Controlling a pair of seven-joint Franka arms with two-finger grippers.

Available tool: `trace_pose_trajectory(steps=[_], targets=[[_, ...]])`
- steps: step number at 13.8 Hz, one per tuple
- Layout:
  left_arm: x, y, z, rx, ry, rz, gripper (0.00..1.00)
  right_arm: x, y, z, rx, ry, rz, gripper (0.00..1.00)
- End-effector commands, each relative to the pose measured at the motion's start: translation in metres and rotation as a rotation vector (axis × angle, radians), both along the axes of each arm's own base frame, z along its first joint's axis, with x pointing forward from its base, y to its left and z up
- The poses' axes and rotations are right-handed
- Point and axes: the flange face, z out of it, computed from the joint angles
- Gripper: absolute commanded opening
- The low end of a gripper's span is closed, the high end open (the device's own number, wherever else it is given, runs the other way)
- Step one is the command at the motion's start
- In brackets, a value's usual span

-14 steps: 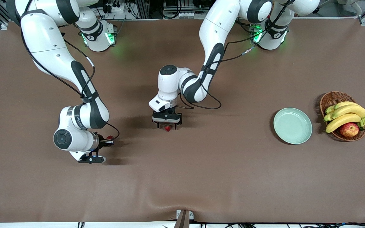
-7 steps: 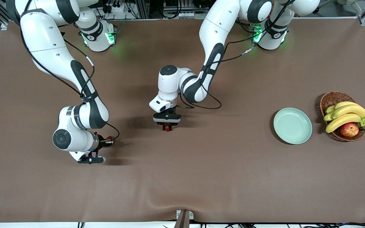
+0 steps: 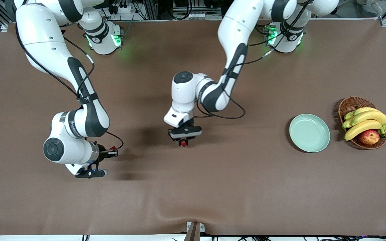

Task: Collect all strawberries into plate
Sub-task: 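Grasp the middle strawberry with the left gripper and lift it, then plate the strawberry with the left gripper while the right gripper sets another down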

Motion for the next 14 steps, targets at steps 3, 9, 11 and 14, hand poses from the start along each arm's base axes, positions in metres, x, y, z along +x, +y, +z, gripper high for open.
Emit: trace_pose_trajectory(steps=[3, 9, 11, 14], targets=[[0.060, 0.099, 0.087, 0.024, 0.129, 0.247, 0.00, -0.009, 0.059, 0.010, 0.242, 0.050, -0.108, 0.13], [0.092, 0.285, 0.158, 0.099, 0.347, 0.413, 0.00, -0.059, 0.206, 0.001, 0.254, 0.041, -0.129, 0.12], [0.081, 0.342, 0.143, 0.141, 0.445, 0.401, 0.00, -0.079, 0.245, -0.004, 0.239, 0.054, -0.173, 0.12], [0.079, 0.417, 0.121, 0.167, 0.525, 0.386, 0.00, -0.107, 0.280, -0.012, 0.221, 0.084, -0.144, 0.12]])
